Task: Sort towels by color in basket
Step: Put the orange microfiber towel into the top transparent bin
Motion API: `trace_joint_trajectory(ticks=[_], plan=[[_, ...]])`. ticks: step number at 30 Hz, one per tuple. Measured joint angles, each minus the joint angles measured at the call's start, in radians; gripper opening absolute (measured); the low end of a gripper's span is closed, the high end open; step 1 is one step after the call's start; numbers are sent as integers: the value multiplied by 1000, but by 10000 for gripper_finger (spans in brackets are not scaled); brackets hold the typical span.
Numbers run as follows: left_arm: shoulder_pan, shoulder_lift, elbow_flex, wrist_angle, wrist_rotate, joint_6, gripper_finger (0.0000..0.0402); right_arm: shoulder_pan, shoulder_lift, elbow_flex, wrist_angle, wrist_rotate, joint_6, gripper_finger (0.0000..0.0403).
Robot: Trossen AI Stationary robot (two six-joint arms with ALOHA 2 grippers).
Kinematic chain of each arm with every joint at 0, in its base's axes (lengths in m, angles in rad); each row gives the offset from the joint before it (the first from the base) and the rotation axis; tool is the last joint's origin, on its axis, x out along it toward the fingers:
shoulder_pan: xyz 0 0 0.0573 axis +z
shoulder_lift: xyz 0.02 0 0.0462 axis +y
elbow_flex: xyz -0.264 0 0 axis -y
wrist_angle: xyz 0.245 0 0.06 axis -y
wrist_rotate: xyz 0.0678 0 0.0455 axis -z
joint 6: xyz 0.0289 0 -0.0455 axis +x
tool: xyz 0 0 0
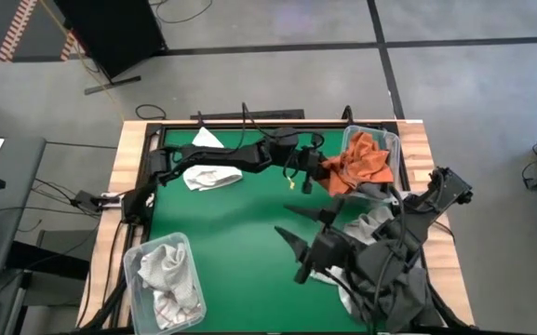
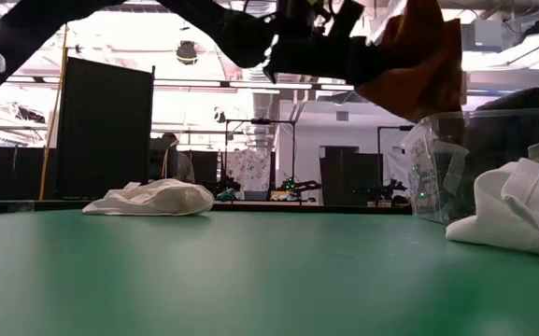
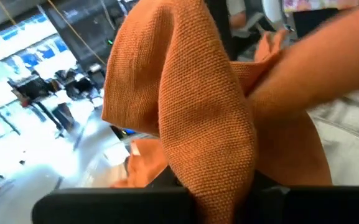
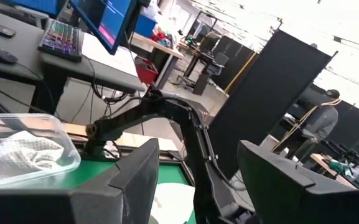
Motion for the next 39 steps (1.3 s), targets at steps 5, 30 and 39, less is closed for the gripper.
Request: trace_joint_trajectory(ticks=[5,30,39], plan=[[0,61,60,2,-40,-7,10,-25,0,0,-27,-1,29,250],[72,-27,132,-359,-50,31,11,-13,-118,0,-1146,85,1018,250],[80,-192,131,-619,-6,99,11,19,-163,-102,-1324,39,1269,250]])
